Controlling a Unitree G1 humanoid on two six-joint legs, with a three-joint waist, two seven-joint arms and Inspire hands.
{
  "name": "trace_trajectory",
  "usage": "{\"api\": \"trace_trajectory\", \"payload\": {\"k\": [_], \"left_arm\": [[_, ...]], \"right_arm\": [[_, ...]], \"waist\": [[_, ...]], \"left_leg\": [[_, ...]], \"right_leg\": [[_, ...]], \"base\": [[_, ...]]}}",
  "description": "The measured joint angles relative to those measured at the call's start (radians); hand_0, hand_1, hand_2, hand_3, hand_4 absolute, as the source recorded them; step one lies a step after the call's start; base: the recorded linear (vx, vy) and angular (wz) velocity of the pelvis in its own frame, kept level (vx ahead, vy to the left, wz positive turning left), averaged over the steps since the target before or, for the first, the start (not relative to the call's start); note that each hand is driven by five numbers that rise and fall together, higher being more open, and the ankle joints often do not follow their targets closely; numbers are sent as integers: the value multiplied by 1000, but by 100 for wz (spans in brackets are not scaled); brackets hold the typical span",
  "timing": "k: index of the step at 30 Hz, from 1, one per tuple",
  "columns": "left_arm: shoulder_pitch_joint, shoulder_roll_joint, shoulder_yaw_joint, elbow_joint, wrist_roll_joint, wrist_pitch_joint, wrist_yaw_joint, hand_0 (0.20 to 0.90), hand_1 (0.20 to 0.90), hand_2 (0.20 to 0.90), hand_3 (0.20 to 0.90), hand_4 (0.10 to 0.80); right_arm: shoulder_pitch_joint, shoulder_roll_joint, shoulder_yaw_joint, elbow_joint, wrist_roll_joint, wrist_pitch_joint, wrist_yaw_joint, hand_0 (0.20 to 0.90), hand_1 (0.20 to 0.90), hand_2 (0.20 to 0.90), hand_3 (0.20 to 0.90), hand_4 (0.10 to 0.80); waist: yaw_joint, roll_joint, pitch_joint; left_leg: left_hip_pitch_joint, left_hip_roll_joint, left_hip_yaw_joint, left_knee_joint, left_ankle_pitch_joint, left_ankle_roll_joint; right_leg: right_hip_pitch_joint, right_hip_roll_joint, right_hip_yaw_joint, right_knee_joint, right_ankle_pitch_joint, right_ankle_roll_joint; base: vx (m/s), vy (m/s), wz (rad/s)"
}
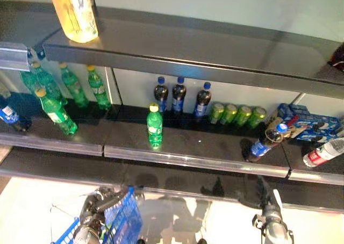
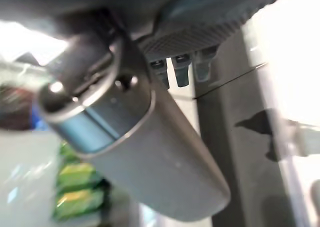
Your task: Pick up the drink and place into the basket.
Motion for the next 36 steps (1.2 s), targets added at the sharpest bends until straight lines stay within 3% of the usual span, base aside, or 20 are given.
{"api": "trace_trajectory", "payload": {"k": [10,15,23,28,29,30,31,32,34,35,36], "left_arm": [[-34,3,59,275,64,39,-42,300,300,300,200,100],[-55,14,3,335,80,50,-101,300,300,300,200,100],[-58,27,-79,348,184,72,-135,300,300,300,200,100],[-41,31,-143,361,208,126,-120,300,300,300,200,100],[-35,38,-138,361,213,128,-115,300,300,300,200,100],[-33,43,-136,361,213,129,-115,300,300,300,200,100],[-37,51,-126,360,213,134,-114,300,300,300,200,100],[-41,52,-125,360,212,136,-115,300,300,300,200,100],[-44,61,-139,346,207,124,-119,300,300,300,200,100],[-44,63,-152,345,212,126,-115,300,300,300,200,100],[-38,62,-152,346,213,126,-116,300,300,300,200,100]], "right_arm": [[-28,0,-25,451,0,-10,13,900,900,900,900,800],[-31,0,-34,581,-1,16,71,900,900,900,900,800],[-38,-2,-37,591,27,98,136,900,900,900,900,800],[-76,-3,-58,590,39,72,145,900,900,900,900,800],[-97,2,-58,598,39,64,158,900,900,900,900,800],[-110,4,-58,601,39,64,163,900,900,900,900,800],[-125,7,-59,613,39,65,170,900,900,900,900,800],[-114,7,-59,623,41,67,172,900,900,900,900,800],[-107,10,-53,638,44,78,179,900,900,900,900,800],[-106,11,-53,637,45,89,182,900,900,900,900,800],[-109,10,-53,633,45,96,185,900,900,900,900,800]], "waist": [[4,17,-70],[4,32,-83],[-15,39,-84],[-15,16,-42],[-7,6,-14],[0,1,-8],[-4,-3,6],[-11,6,7],[-10,12,8],[-14,12,8],[-15,11,7]], "left_leg": [[13,-5,25,-6,-12,7],[12,-7,37,-6,-13,7],[14,-13,65,-6,-18,7],[17,-32,174,-4,-27,22],[21,-33,238,-2,-26,29],[22,-25,262,-7,-33,38],[20,-12,310,-7,-35,44],[24,13,364,-7,-31,41],[27,38,409,-2,-24,30],[34,41,421,1,-23,26],[50,39,437,2,-13,5]], "right_leg": [[-1,-4,23,-1,0,2],[-13,-4,37,5,0,2],[-49,-5,65,35,6,5],[-156,-35,66,105,34,7],[-187,-37,-17,93,98,-22],[-199,-38,-48,75,132,-28],[-220,-40,-109,132,93,-24],[-247,-44,-116,272,22,-4],[-308,-55,-113,518,-75,20],[-322,-69,-113,586,-114,19],[-309,-65,-115,578,-143,7]], "base": [[7,-2,-6],[0,31,-7],[10,106,-13],[-158,-11,-64],[-279,-67,-115],[-245,-35,-122],[-274,-70,-70],[-205,-33,-41],[-184,-151,-33],[-175,-323,-59],[-124,-356,-82]]}}
